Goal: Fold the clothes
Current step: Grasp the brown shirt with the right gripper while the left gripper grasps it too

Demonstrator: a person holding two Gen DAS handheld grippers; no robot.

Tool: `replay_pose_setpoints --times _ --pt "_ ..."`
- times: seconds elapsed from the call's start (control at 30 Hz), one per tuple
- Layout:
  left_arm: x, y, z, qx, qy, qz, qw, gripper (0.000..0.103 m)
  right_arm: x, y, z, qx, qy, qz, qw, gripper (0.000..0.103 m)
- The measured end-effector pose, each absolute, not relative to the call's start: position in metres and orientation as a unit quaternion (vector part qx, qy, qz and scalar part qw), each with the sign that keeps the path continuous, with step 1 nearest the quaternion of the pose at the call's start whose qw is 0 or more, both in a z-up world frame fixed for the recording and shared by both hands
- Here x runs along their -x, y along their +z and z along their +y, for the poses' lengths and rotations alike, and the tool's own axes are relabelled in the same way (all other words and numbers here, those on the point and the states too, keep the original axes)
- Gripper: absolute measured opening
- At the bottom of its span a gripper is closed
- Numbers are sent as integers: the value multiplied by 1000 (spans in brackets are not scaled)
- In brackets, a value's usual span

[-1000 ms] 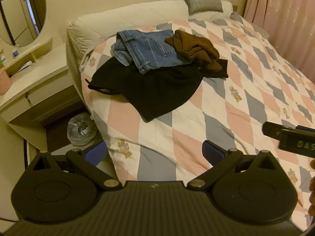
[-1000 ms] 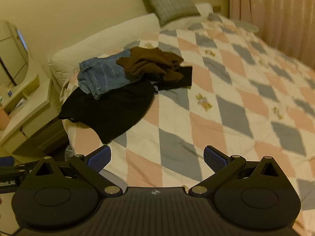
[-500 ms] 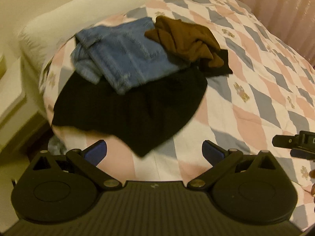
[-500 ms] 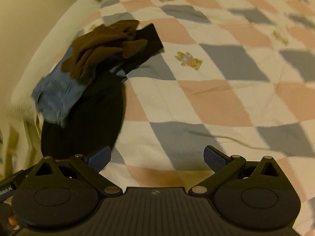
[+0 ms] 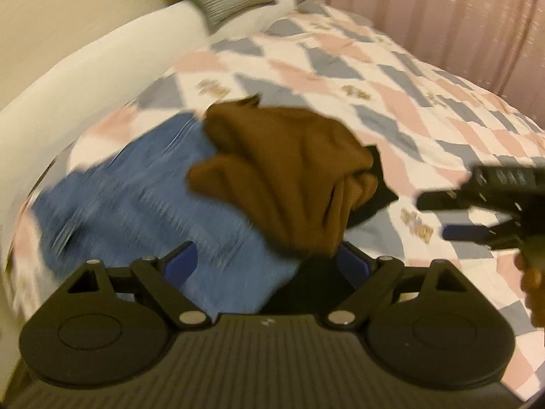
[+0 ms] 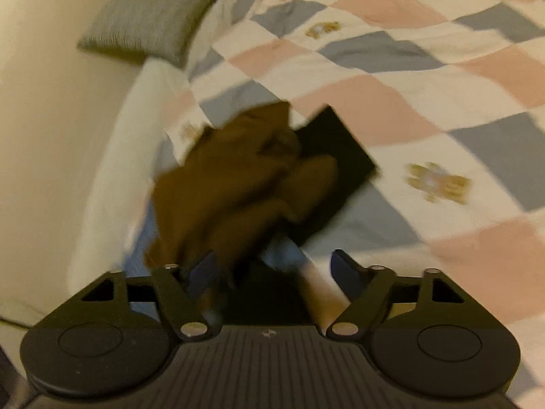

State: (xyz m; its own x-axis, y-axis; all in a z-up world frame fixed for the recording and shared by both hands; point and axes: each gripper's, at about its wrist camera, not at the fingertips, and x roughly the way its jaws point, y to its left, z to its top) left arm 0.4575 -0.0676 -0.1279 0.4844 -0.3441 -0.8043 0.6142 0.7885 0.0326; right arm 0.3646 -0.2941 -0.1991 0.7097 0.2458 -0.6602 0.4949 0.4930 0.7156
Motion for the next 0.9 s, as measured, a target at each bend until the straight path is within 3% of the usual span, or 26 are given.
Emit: replay_pose_setpoints --times 0.03,0.13,0.2,0.33,0.37,0.4,0.43,0.47,0.5,0.53,0.9 --pt "-465 -131 -75 -165 -292 416 845 87 -375 -202 -299 -515 -76 360 775 65" --pt "-483 -146 -95 -183 -309 413 837 83 -399 -220 -312 -576 -82 327 744 65" --pt "-494 -158 -106 -193 -317 418 829 67 -411 -233 -319 -615 -91 306 721 65" --pt "-505 -176 -110 -179 -341 438 812 58 -427 -262 -322 -664 -109 298 677 65" --pt "-505 -178 -110 -182 -346 434 811 51 -431 -269 -321 -674 -109 296 668 64" --pt "-503 -180 -110 -184 -353 431 810 32 -435 -276 -320 -685 -109 294 658 57" --pt "-502 -181 -109 -185 -360 429 808 23 -437 -279 -318 -690 -102 287 656 27" --pt "-501 -180 -107 -186 -363 426 808 12 -438 -280 -315 -694 -91 279 658 15" --pt "-499 -178 -104 -187 -366 420 809 9 -437 -277 -313 -691 -87 273 664 12" --pt "-498 -175 -100 -186 -367 414 812 8 -434 -266 -308 -675 -78 269 682 5" --pt "-427 -92 11 -196 -339 392 832 6 -344 -132 -210 -402 103 284 864 5"
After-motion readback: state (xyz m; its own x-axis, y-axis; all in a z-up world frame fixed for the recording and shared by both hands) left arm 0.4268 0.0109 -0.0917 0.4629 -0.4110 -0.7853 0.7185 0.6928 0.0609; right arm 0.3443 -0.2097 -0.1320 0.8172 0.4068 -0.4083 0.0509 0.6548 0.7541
